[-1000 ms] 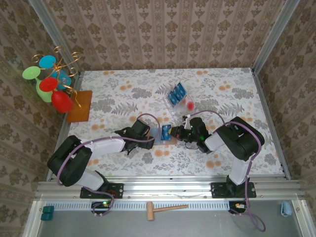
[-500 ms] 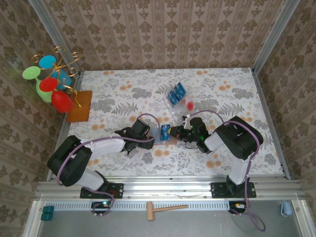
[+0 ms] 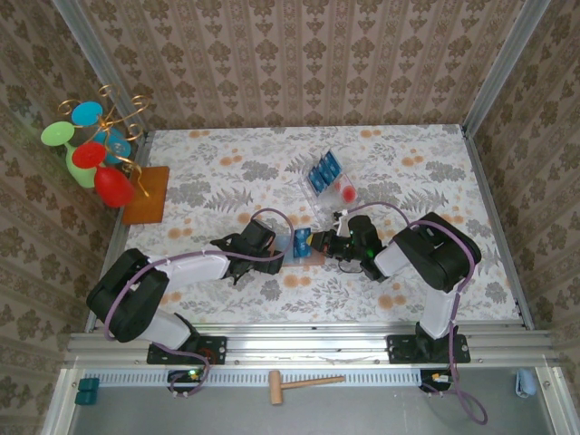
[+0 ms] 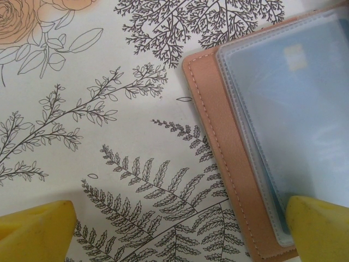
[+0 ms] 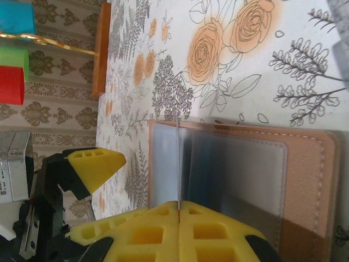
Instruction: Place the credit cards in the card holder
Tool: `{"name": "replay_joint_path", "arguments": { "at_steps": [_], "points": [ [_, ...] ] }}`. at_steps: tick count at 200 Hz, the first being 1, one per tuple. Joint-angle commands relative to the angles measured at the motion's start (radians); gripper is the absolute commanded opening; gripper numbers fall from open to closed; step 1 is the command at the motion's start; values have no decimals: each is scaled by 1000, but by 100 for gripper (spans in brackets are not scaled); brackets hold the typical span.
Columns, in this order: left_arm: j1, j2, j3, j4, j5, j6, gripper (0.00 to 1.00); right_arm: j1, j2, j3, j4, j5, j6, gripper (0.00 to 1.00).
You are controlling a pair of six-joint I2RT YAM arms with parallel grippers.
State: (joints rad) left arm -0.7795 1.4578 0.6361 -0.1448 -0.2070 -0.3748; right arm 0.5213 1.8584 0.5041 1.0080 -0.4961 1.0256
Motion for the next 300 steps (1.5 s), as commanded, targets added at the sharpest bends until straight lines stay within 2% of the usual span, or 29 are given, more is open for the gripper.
{"name": "replay_joint_path", "arguments": {
  "at_steps": [1,163,300],
  "points": [
    [-5,-16,-16,-27,-13,-13,100,11,20,16,12,-27,13,0],
    [-5,-23,-16,-31,-15,-13,100,19,17,-57,47,13,27,0],
    [-5,-23,-10,-36,-15,-12,100,32,58,-18,60,-3,43,0]
  ]
}}
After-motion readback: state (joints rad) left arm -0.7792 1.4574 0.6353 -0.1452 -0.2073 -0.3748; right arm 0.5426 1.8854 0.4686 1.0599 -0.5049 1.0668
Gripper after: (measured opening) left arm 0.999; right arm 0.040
